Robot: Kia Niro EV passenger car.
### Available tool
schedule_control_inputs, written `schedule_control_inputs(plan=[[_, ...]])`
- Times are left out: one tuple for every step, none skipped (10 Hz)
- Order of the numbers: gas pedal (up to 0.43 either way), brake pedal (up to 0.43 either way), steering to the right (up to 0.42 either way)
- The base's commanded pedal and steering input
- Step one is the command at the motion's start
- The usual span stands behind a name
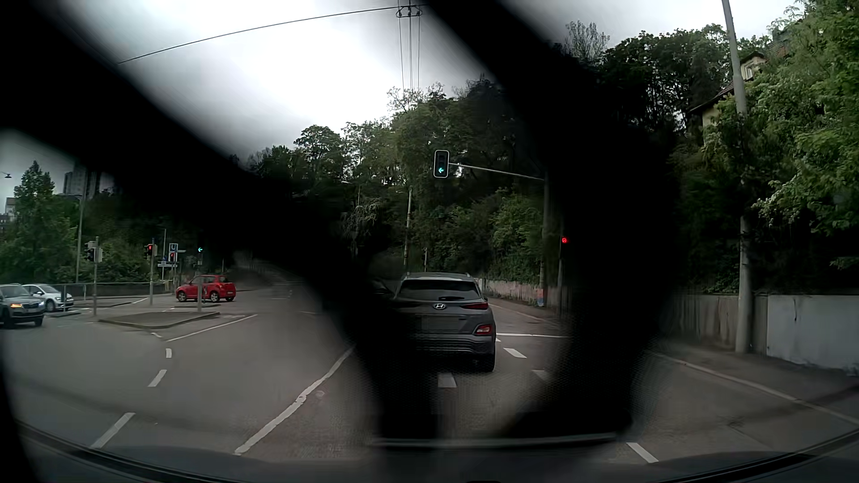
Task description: Follow the waypoints while adhering to traffic rules and regulations
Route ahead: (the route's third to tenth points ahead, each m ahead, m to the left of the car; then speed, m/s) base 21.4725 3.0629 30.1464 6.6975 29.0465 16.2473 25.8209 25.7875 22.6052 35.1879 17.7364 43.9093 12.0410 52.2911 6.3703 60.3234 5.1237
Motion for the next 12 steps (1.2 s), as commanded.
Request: schedule_control_inputs(plan=[[0.138,0.000,-0.003],[0.138,0.000,0.003],[0.118,0.000,0.006],[0.118,0.000,-0.001],[0.118,0.000,-0.011],[0.110,0.000,-0.013],[0.098,0.000,-0.012],[0.098,0.000,-0.012],[0.098,0.000,-0.015],[0.098,0.000,-0.025],[0.110,0.000,-0.029],[0.110,0.000,-0.031]])
